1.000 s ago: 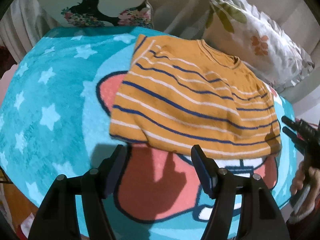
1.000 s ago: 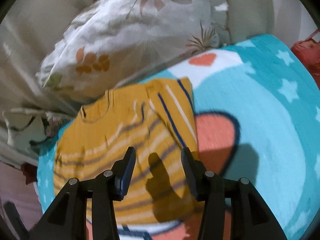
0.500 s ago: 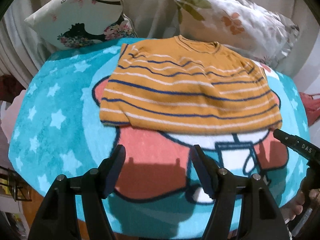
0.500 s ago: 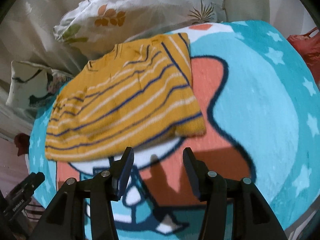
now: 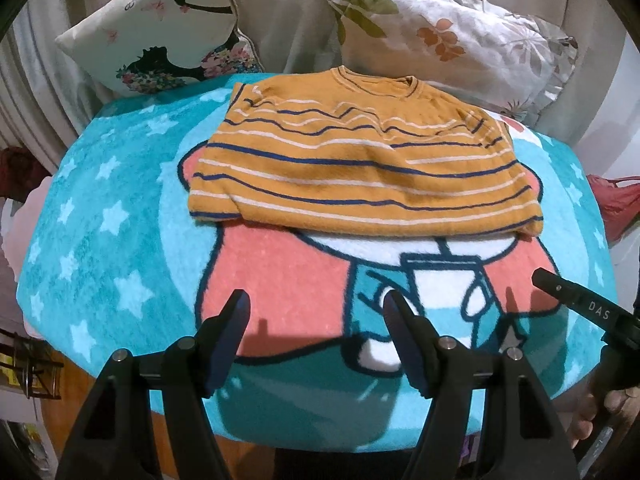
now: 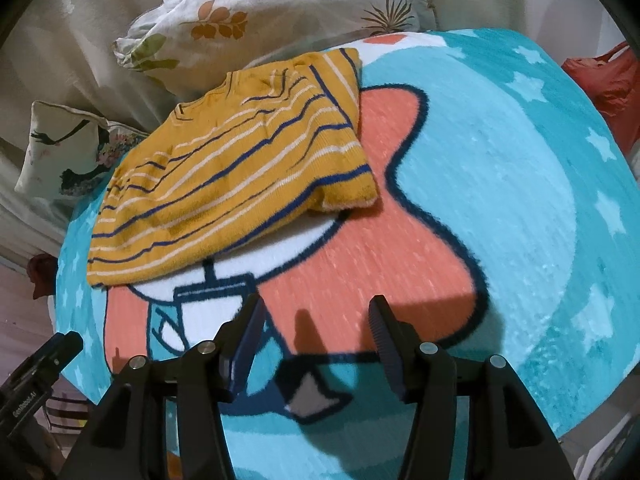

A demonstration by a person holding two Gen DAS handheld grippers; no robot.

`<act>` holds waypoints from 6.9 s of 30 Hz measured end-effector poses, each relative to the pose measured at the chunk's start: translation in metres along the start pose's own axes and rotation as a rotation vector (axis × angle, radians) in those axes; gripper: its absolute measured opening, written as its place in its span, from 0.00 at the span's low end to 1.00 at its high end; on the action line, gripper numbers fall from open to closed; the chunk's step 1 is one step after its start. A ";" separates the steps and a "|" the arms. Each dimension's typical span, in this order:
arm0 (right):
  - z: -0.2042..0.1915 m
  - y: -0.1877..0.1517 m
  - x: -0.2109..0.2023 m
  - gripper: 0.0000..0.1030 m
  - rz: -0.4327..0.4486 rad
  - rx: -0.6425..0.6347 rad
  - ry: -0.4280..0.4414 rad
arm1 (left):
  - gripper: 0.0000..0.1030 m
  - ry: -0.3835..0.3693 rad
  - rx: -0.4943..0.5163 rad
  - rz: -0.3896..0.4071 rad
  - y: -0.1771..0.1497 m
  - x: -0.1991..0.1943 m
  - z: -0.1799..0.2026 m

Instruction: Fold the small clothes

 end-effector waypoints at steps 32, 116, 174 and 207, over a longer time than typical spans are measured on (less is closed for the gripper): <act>0.024 -0.035 -0.010 0.60 -0.024 0.046 -0.026 | 0.67 -0.026 0.026 -0.043 -0.029 -0.001 0.015; -0.312 0.132 0.121 0.65 -0.097 -0.438 0.017 | 0.70 -0.066 -0.263 -0.193 0.090 0.081 -0.219; 0.048 0.148 0.035 0.15 0.127 0.094 0.170 | 0.71 -0.064 -0.114 -0.148 0.049 0.049 0.013; 0.072 0.102 0.009 0.33 0.092 0.095 0.221 | 0.73 -0.225 -0.062 -0.176 0.091 0.104 0.081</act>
Point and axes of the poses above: each gripper's, at about its wrist camera, not at the fingertips, and x roughly the way its jaws point, z to its right, y to its top, the point moved 2 cm from there along x, roughly the way its jaws point, and after that the axes turned 14 degrees about -x, right-handed, at the moved point
